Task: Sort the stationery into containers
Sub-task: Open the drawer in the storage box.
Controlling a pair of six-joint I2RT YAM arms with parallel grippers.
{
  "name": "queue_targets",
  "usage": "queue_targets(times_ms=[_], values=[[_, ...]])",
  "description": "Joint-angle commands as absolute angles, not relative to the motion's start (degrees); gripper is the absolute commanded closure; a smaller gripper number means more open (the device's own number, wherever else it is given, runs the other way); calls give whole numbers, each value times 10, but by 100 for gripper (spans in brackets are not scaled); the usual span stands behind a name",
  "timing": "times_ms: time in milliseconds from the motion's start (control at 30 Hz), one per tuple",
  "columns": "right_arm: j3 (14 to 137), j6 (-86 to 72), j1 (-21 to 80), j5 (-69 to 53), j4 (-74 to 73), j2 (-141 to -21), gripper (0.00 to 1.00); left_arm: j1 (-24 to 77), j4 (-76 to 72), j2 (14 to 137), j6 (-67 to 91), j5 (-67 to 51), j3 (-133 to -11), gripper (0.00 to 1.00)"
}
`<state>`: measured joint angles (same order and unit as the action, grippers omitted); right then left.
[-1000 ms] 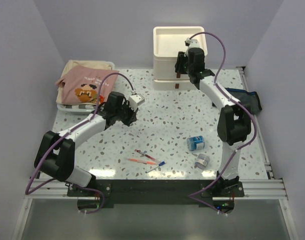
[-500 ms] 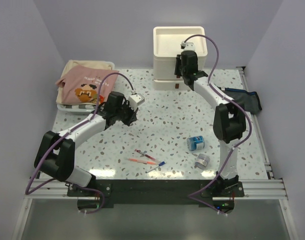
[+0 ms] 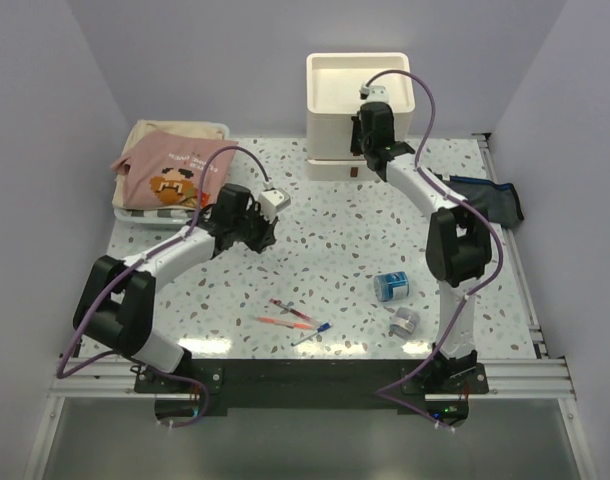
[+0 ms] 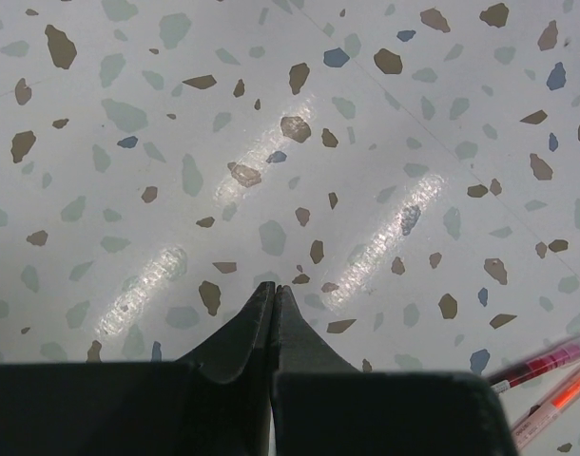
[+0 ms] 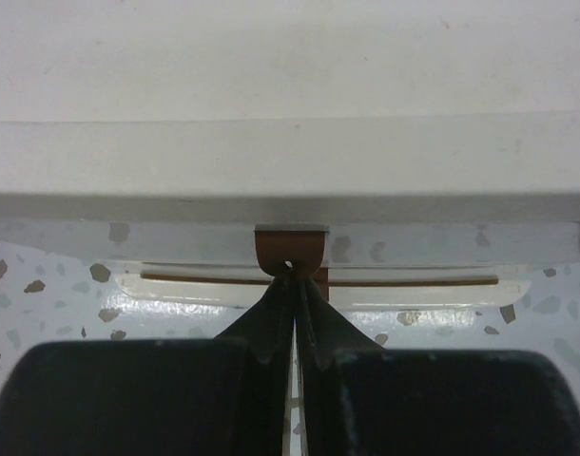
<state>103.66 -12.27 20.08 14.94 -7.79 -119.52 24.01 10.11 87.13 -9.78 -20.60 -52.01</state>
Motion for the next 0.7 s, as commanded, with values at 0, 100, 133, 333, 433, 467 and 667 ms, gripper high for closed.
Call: queue_targets(times_ms=[0, 100, 133, 333, 433, 467, 667], values=[[1042, -122, 202, 154, -54, -1160, 100, 236, 75, 876, -87, -222, -543, 100], [1009, -123, 204, 143, -63, -1129, 100, 236, 75, 876, -87, -224, -541, 100], [1000, -127, 204, 138, -69, -1109, 100, 236, 74, 877, -90, -224, -539, 100], [926, -132, 209, 117, -80, -1054, 100, 236, 61, 908, -84, -223, -548, 100], [902, -132, 212, 115, -77, -1039, 100, 236, 62, 921, -79, -237, -560, 100], [898, -132, 213, 108, -75, -1041, 100, 236, 61, 923, -79, -239, -562, 100], [946, -123, 212, 103, -62, -1078, 50, 236, 63, 926, -73, -236, -564, 70]])
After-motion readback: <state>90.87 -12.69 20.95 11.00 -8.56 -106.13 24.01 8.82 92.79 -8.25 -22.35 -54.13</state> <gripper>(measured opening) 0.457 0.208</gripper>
